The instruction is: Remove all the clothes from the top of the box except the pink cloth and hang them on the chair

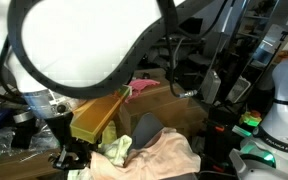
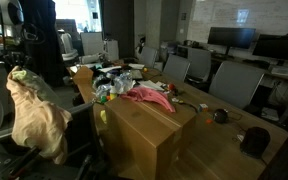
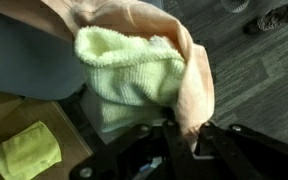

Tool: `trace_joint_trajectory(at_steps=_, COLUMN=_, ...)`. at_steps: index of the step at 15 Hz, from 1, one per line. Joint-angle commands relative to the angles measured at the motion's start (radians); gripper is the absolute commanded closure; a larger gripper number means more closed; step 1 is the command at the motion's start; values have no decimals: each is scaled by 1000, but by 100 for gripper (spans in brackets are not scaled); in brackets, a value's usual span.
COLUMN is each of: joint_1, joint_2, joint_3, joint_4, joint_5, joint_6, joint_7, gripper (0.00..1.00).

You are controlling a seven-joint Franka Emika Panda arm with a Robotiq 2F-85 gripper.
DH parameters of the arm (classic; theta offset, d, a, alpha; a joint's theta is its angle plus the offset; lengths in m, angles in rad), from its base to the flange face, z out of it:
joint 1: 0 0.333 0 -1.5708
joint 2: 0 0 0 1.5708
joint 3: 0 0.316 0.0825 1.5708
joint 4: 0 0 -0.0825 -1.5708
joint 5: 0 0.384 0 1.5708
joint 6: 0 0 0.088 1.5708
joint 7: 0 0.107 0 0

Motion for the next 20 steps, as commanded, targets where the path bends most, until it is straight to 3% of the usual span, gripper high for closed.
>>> trace_joint_trajectory(at_steps=1, joint_1=-35, joint_2=-9, joint_3=-1, joint_4=26, joint_5=18, joint_6=-34, joint_7=-20, gripper=95)
trace_joint_trajectory(at_steps=9, joint_1=-158, joint_2=-37, joint_3=-19, joint_4=-45, joint_5=98, joint_6=-34, joint_7=-93, gripper=95)
trace_joint_trajectory(at_steps=20, joint_1=-235, joint_2=-131, joint_3=-49, joint_4=-251, joint_5=112, joint_6=75, joint_7=-150, gripper=95)
